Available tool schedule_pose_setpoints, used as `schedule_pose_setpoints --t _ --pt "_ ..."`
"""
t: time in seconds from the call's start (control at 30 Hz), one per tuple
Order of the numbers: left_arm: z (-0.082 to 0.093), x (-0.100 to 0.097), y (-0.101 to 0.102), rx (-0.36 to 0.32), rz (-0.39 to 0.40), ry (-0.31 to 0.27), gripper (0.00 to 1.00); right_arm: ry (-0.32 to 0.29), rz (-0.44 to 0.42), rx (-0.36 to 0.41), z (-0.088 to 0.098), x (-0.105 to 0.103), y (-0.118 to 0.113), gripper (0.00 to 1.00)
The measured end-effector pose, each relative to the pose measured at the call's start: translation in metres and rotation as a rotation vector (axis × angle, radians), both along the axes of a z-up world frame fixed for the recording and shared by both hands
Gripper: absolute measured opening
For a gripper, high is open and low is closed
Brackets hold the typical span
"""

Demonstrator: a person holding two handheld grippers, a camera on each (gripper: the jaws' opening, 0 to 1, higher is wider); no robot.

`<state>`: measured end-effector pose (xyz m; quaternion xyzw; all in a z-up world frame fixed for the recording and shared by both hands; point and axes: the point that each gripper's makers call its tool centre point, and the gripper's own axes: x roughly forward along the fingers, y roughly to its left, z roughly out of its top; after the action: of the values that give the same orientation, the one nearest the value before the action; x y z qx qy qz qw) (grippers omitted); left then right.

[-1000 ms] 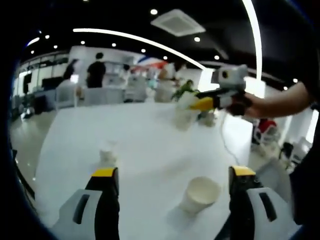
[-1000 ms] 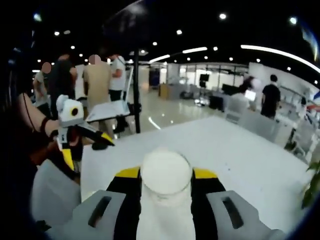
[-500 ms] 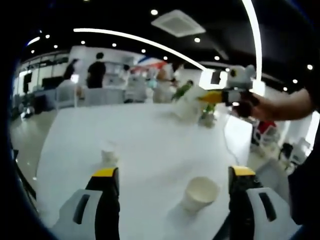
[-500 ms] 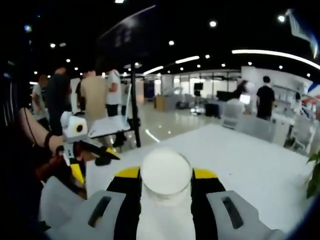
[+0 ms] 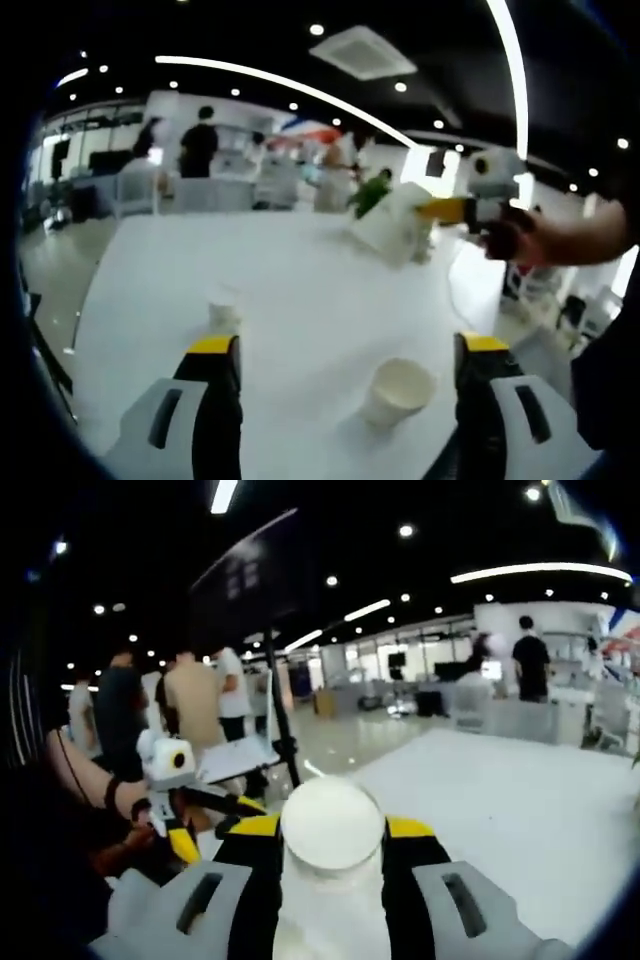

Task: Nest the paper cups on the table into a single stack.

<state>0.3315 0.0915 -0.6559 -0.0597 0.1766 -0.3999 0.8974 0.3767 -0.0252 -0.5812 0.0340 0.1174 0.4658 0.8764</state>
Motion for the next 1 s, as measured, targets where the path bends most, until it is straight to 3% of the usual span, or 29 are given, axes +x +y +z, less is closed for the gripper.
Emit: schedule_pose_setpoints --t 0.27,0.63,1.0 --pt "0.011 -0.001 -0.007 -0.008 -0.011 -0.023 0.84 0.055 -0.024 0.108 -0.003 -0.011 -0.003 0.34" --pt "0.006 -0.013 -0.014 -0.005 -0.026 -0.010 0.82 0.145 -0.041 0.250 -0.014 -0.026 -0.003 0.34" --pt "0.024 -0.015 -0.035 -0.027 -0.079 -0.030 0.74 0.140 -0.020 0.255 -0.009 -0.030 0.005 0.34"
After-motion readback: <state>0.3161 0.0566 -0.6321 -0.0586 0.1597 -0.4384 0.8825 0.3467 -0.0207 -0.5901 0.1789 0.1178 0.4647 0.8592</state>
